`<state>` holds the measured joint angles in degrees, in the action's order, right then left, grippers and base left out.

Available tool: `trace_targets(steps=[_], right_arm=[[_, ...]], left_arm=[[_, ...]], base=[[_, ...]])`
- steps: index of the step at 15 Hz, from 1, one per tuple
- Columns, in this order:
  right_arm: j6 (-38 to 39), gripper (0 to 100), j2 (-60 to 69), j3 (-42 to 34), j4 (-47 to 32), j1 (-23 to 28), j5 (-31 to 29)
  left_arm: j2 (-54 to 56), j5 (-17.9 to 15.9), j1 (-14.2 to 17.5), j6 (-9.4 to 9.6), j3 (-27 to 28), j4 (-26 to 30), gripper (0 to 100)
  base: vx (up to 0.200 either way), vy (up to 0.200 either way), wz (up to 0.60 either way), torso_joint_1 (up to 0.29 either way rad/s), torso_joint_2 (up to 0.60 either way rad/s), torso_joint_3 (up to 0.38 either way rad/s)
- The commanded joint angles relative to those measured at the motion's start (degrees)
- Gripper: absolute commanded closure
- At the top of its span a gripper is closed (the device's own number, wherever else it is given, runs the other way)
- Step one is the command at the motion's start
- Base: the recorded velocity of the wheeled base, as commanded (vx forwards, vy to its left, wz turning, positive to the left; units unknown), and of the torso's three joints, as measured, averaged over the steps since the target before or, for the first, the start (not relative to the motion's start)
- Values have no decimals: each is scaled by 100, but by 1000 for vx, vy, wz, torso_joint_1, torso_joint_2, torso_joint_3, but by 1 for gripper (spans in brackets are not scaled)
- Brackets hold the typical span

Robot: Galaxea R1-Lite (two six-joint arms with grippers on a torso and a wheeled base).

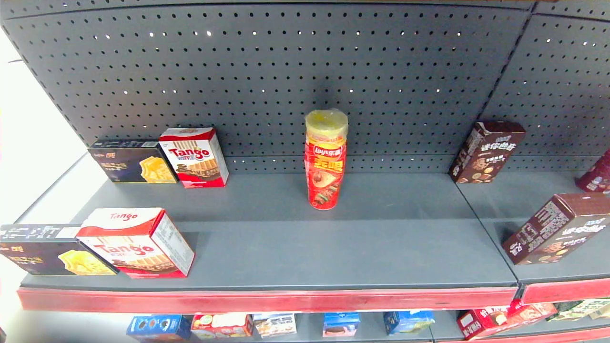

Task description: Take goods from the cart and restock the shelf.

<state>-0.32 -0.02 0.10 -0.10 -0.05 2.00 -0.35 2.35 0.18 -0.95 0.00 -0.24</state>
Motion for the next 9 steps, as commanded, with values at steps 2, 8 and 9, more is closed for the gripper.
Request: trace_targets(steps=[2,8,9], right_arm=[[-3,0,-6,-1,1,-4,2],[-3,0,-6,-1,1,5,2],[-3,0,-6,-1,1,-4,11]], left_arm=[[-9,2,-1,-2,0,-2,0],[-9,-16,8,-2,0,-2,0],[-9,-16,8,-2,0,-2,0]], base=[[0,0,0,0,0,0],[0,0,0,0,0,0],[0,0,0,0,0,0]])
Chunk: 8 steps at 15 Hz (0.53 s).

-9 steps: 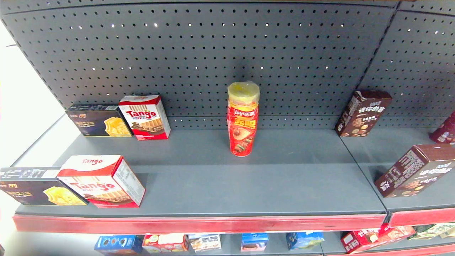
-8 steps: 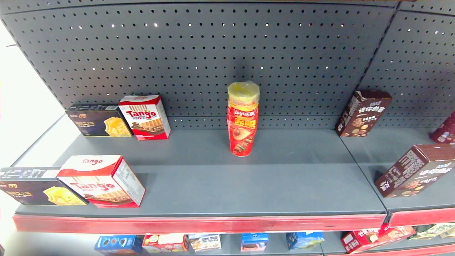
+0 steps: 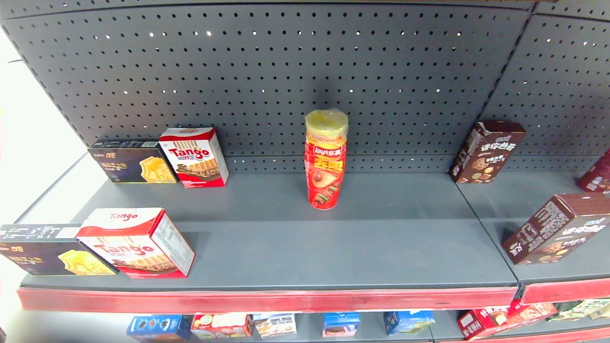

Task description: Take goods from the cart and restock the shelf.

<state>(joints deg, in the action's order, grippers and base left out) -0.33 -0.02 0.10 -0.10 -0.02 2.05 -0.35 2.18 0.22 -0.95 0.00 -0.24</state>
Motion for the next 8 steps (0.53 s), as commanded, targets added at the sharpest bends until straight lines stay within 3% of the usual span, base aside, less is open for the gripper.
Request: trace_targets(steps=[1,3,8], right_arm=[[-11,0,-6,-1,1,-6,6],[7,0,-6,-1,1,2,-3],[-2,0,-6,-1,1,2,-3]], left_arm=[[-9,2,4,-2,0,-2,0],[-9,-7,4,7,0,-2,0],[-9,2,4,-2,0,-2,0]], base=[[0,0,0,0,0,0],[0,0,0,0,0,0],[0,0,600,2,2,4]])
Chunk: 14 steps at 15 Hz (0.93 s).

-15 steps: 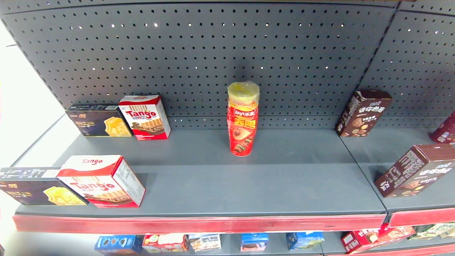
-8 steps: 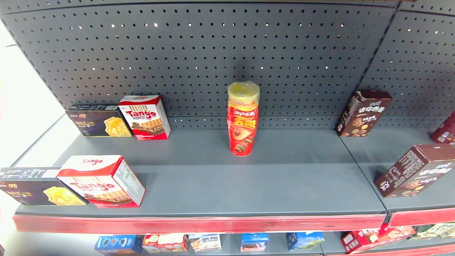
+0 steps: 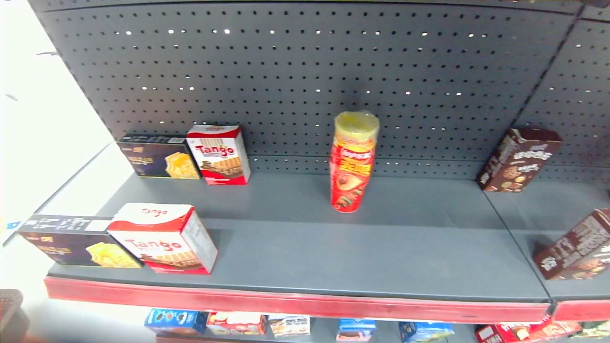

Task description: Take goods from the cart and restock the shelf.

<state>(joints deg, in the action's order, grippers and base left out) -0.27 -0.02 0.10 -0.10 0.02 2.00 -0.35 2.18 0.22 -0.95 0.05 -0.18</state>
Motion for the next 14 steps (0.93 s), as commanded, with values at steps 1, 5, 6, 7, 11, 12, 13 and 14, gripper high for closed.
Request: trace_targets(steps=[1,5,6,7,11,12,13,14], right_arm=[[-8,0,-6,-1,1,-2,2],[0,0,-6,-1,1,-2,2],[-8,0,-6,-1,1,-2,2],[-8,0,-6,-1,1,-2,2],[-8,0,-6,-1,1,-2,2],[0,0,-6,-1,1,-2,2],[0,0,-6,-1,1,-2,2],[0,0,-6,-1,1,-2,2]], left_arm=[[-9,2,4,-2,-5,-8,0],[-9,2,4,-2,-5,-8,0],[-9,2,4,-2,-5,-8,0],[-9,2,4,-2,-5,-8,0],[-9,2,4,-2,-5,-8,0],[-9,-7,4,-2,-5,1,0],[-9,-7,4,-2,-5,-8,0],[-9,-7,4,-2,-5,-8,0]], base=[[0,0,600,2,7,7],[0,0,600,4,5,1],[0,0,600,-2,7,2],[0,0,600,7,7,2],[0,0,300,0,2,-1],[0,0,0,0,0,0],[0,0,0,0,0,0],[0,0,0,0,0,0]])
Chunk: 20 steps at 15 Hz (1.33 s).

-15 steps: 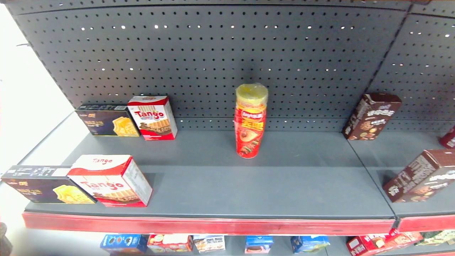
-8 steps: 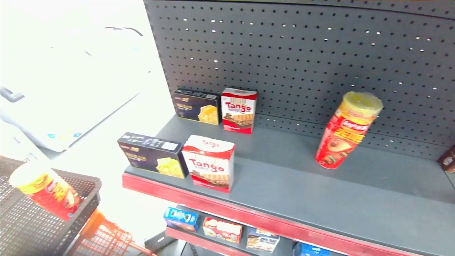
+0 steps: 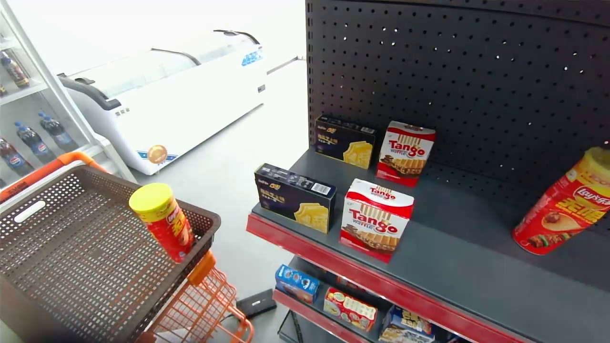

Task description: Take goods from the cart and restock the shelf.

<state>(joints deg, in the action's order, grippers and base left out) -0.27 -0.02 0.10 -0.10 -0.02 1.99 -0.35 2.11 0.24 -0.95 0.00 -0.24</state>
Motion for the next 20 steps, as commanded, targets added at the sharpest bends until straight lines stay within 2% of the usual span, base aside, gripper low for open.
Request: trace_targets(steps=[1,7,8,9,10,11,12,14,16,17,18,20], right_arm=[[0,0,-6,-1,1,2,3],[0,0,-6,-1,1,2,3],[0,0,-6,-1,1,2,3],[0,0,-6,-1,1,2,3],[0,0,-6,-1,1,2,3],[0,0,-6,-1,1,2,3],[0,0,-6,-1,1,2,3],[0,0,-6,-1,1,2,3],[0,0,-6,-1,1,2,3],[0,0,-6,-1,1,2,3],[0,0,-6,-1,1,2,3],[0,0,-6,-1,1,2,3]], left_arm=[[-9,0,2,-2,0,-2,0],[0,35,11,34,88,-28,0],[-114,18,-7,104,475,7,0],[-1098,18,-7,148,1213,183,0],[-1327,18,-24,139,1345,227,0],[-2364,18,-24,121,1626,209,0],[-2742,18,-24,139,1670,121,0],[-4008,35,37,121,1723,-802,0],[-5352,35,354,86,1723,-2147,0],[-5669,35,380,78,1731,-2489,0],[-6416,18,547,-28,1802,-3175,0],[-7251,-26,1013,42,1960,-3702,0]], base=[[0,0,0,0,0,0],[0,0,0,0,0,0],[0,0,0,0,0,0],[0,0,0,0,0,0],[0,0,0,0,0,0],[0,0,0,0,0,0],[0,0,0,0,0,0],[0,0,0,0,0,0],[0,0,0,0,0,0],[0,0,0,0,0,0],[0,0,0,0,0,0],[0,0,0,0,0,0]])
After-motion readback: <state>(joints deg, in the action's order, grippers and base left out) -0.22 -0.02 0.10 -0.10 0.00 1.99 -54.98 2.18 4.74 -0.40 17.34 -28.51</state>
